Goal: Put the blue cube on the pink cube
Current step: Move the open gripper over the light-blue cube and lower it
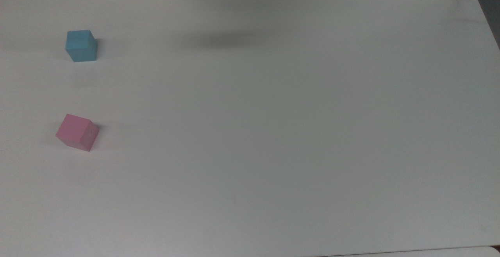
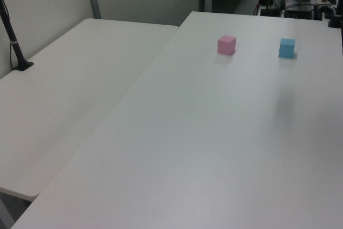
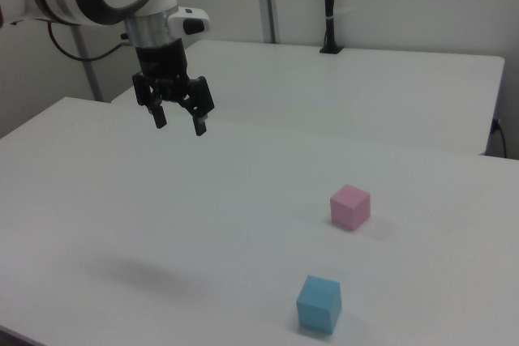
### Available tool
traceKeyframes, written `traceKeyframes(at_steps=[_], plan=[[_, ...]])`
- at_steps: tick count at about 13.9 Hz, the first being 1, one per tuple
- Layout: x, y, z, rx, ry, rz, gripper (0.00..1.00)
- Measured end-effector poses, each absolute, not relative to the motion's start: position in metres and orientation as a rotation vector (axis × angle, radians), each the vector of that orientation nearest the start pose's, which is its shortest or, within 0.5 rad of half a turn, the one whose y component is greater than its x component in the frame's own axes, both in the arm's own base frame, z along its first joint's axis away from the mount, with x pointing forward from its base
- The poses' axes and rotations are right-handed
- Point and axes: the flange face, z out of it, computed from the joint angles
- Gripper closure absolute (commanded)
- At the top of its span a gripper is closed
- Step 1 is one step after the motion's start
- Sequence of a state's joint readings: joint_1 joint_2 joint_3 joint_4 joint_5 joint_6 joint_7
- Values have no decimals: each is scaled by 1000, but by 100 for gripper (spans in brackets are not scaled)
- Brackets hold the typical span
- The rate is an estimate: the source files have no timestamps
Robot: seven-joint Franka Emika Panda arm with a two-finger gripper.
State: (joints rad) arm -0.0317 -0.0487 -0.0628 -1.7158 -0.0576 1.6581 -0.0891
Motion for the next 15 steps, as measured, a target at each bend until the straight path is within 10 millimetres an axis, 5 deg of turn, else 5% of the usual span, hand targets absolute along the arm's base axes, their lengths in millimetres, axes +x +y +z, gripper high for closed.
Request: traceKeyframes(at_steps=[10,13,15], plan=[[543,-67,589,-3195,23,12,0],[543,-110,580,-3194,-13,17,0],[546,-164,554,-3201,-42,24,0]])
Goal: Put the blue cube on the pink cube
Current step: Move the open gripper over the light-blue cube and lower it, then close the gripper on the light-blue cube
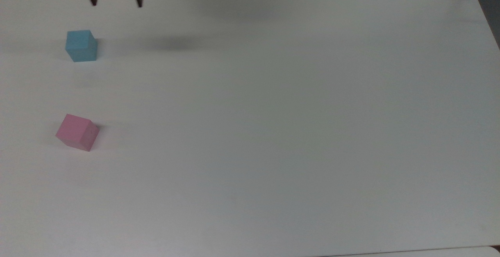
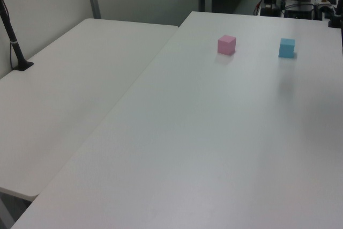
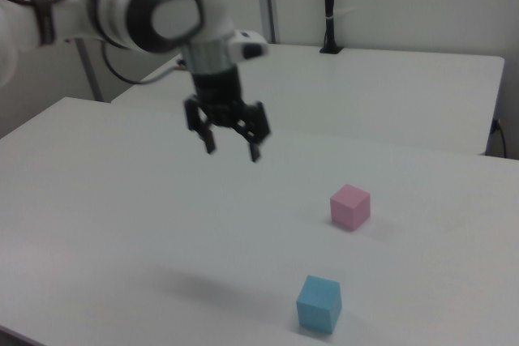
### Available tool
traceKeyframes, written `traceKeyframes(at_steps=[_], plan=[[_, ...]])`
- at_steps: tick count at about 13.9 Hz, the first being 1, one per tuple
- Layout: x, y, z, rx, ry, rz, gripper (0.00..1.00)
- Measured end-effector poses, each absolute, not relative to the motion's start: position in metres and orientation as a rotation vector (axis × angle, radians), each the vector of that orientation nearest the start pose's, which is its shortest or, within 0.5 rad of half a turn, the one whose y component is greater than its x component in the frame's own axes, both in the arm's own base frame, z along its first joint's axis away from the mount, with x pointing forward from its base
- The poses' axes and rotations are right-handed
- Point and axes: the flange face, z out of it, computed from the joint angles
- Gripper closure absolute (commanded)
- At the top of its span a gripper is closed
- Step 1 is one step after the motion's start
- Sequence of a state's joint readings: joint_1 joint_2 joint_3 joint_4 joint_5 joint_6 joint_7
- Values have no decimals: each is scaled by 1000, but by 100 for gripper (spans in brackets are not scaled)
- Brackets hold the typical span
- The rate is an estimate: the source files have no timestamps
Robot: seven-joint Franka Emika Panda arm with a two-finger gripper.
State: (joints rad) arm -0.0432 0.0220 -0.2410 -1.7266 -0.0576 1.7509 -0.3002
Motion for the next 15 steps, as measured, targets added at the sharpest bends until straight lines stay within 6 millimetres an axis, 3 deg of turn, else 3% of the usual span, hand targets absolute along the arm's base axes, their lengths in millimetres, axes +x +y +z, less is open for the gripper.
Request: traceKeyframes(at_steps=[1,3,7,9,15], plan=[[548,-186,539,-3210,-47,17,0],[547,-241,491,-3242,-56,13,0],[529,-295,437,-3279,-121,31,0],[516,-307,415,-3281,-191,43,0],[506,-302,356,-3301,-241,21,0]])
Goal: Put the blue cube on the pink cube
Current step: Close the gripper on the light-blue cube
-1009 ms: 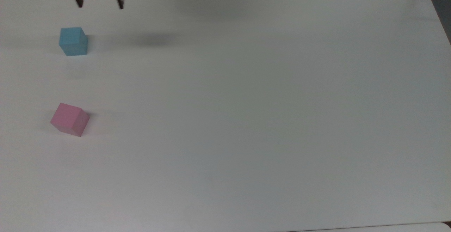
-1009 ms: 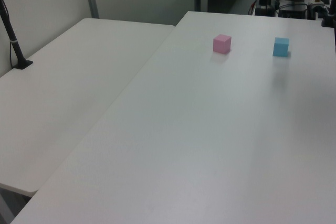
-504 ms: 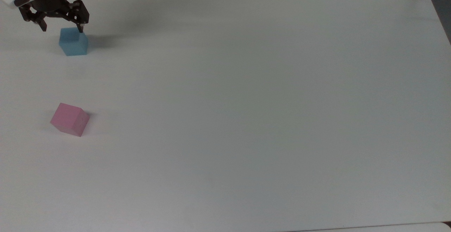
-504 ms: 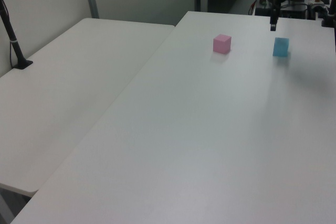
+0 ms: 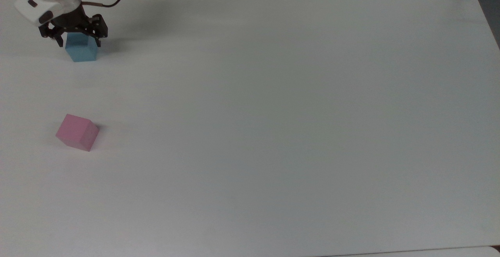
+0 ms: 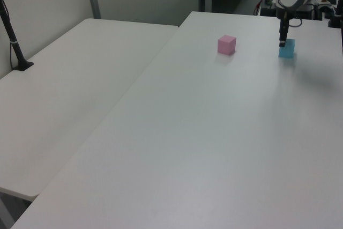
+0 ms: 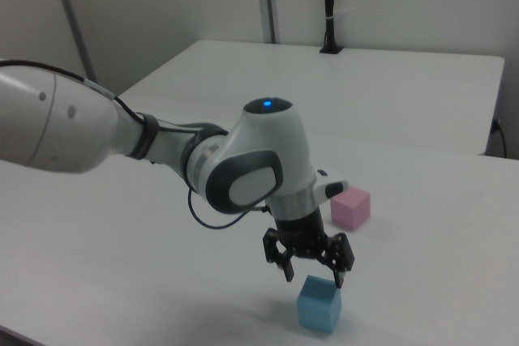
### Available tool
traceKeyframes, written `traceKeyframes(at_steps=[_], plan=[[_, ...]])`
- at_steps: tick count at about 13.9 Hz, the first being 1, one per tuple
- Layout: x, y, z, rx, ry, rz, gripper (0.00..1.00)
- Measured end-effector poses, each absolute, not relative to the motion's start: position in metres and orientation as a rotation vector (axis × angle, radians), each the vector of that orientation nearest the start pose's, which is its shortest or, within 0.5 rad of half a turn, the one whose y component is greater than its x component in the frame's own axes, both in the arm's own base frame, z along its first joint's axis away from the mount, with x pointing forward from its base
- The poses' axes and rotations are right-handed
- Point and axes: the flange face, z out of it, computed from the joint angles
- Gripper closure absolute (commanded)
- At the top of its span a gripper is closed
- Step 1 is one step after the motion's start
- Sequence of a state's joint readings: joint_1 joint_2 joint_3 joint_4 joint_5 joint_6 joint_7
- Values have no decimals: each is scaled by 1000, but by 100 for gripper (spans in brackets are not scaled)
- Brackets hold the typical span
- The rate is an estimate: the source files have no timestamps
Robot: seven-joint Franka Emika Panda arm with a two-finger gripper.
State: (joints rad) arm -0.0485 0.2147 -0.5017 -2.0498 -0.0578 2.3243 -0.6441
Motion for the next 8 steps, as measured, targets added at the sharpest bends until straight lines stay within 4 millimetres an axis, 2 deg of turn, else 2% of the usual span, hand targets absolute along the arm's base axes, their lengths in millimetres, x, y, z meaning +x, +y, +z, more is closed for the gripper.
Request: traceKeyframes(at_steps=[1,3,4,5,6,7,8], plan=[[507,-302,342,-3306,-248,35,1],[508,-304,329,-3311,-253,57,8],[507,-305,326,-3311,-262,65,21],[507,-306,325,-3309,-276,72,40],[506,-308,325,-3307,-290,74,67],[505,-309,325,-3305,-309,77,84],[504,-311,325,-3303,-328,79,94]])
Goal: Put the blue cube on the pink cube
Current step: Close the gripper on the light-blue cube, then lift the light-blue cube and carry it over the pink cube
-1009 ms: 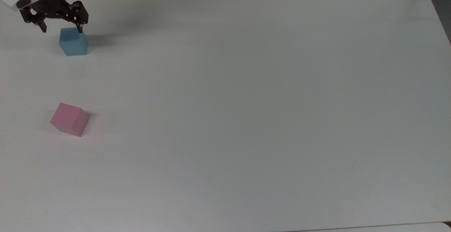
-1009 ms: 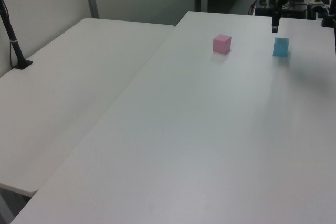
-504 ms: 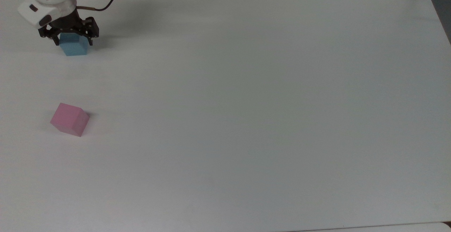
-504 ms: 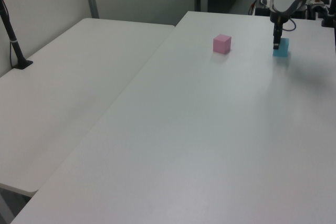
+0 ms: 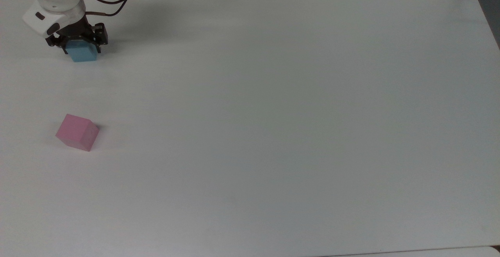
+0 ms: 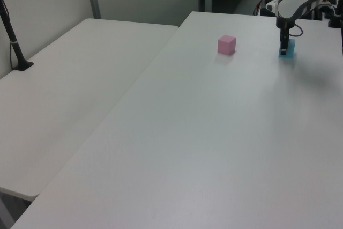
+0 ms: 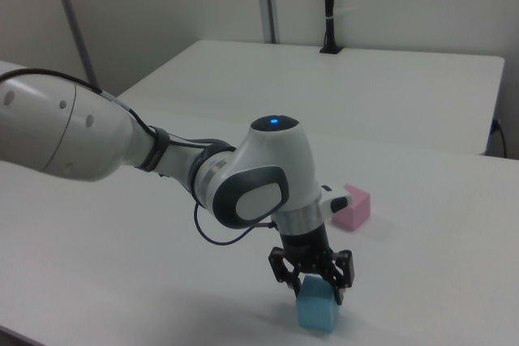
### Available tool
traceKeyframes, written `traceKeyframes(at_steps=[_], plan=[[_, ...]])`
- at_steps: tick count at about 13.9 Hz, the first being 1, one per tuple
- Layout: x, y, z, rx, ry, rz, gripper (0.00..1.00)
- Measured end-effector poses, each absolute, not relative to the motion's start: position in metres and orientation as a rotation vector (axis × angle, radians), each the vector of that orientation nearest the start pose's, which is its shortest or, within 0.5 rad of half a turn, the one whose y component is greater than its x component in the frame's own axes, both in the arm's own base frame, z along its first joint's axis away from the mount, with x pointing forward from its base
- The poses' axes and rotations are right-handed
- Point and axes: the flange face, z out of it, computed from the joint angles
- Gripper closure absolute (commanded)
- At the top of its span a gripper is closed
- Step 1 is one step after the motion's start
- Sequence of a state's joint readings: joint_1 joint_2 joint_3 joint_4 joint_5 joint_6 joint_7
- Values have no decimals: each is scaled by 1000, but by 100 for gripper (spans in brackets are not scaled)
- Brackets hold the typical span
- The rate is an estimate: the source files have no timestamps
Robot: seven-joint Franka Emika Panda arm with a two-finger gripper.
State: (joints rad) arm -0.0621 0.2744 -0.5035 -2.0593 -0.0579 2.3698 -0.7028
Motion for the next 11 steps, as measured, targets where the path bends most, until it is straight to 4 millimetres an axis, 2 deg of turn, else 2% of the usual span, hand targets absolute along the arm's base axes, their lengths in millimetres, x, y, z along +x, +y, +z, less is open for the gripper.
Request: traceKeyframes(at_steps=[3,5,6,7,9,11], plan=[[504,-313,328,-3302,-363,75,95],[507,-317,338,-3300,-352,84,95],[512,-319,350,-3286,-325,89,94],[521,-321,371,-3263,-270,41,94],[545,-320,421,-3202,-159,-158,91],[564,-317,458,-3148,-94,-325,91]])
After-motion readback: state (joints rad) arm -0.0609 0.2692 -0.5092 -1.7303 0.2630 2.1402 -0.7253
